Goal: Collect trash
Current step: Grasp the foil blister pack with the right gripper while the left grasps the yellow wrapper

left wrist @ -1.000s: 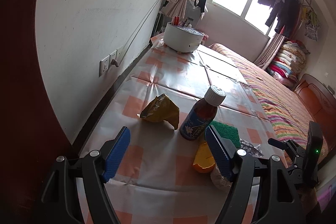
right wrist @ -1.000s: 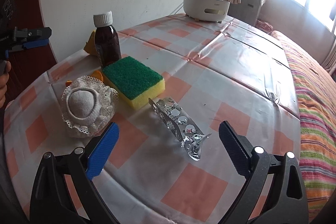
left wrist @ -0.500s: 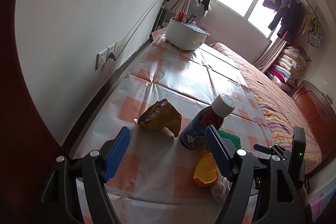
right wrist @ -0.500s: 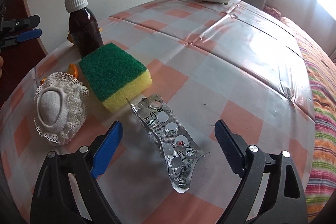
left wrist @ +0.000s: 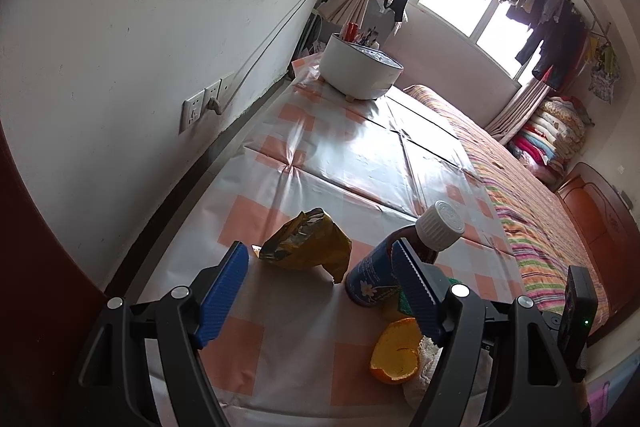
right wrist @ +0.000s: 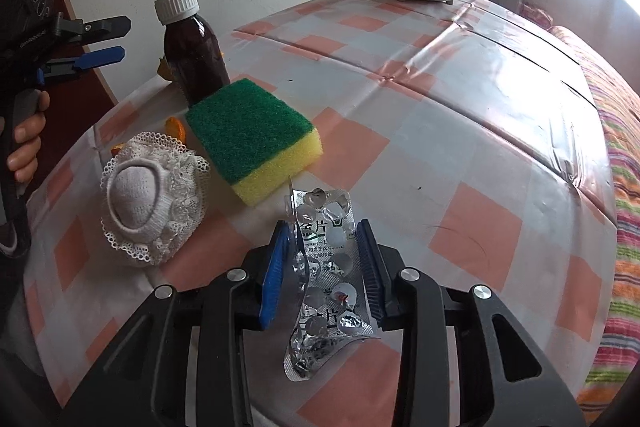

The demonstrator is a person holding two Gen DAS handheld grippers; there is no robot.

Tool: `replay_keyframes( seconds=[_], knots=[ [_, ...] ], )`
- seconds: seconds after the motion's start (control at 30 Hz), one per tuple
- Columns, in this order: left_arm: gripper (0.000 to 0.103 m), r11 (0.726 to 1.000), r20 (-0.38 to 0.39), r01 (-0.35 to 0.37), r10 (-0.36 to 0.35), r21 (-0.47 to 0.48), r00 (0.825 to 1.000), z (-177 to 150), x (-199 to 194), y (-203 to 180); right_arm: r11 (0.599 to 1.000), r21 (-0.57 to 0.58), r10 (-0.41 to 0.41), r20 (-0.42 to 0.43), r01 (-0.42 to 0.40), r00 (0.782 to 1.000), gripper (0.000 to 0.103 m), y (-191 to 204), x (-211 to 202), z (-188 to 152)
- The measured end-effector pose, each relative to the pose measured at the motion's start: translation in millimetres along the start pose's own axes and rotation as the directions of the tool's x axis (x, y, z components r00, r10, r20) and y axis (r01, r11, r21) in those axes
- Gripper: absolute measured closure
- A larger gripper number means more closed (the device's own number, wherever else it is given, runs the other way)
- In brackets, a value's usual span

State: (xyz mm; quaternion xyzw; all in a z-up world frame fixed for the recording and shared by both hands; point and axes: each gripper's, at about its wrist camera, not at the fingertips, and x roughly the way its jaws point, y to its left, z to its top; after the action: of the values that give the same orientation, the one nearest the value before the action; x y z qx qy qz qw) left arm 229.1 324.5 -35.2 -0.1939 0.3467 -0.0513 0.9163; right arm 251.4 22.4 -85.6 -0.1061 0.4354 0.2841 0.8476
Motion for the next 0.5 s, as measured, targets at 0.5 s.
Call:
replay_keyframes(
  seconds=[0.5],
  knots=[
    [0.031,0.983,-0.020,-0.071,0.075,0.168,0.997,-1.3,26.9,-10.7,0.987,0.134,0.059,0.187,-0.085,0.981,0.069,9.2,-70.4,-14.3]
  ],
)
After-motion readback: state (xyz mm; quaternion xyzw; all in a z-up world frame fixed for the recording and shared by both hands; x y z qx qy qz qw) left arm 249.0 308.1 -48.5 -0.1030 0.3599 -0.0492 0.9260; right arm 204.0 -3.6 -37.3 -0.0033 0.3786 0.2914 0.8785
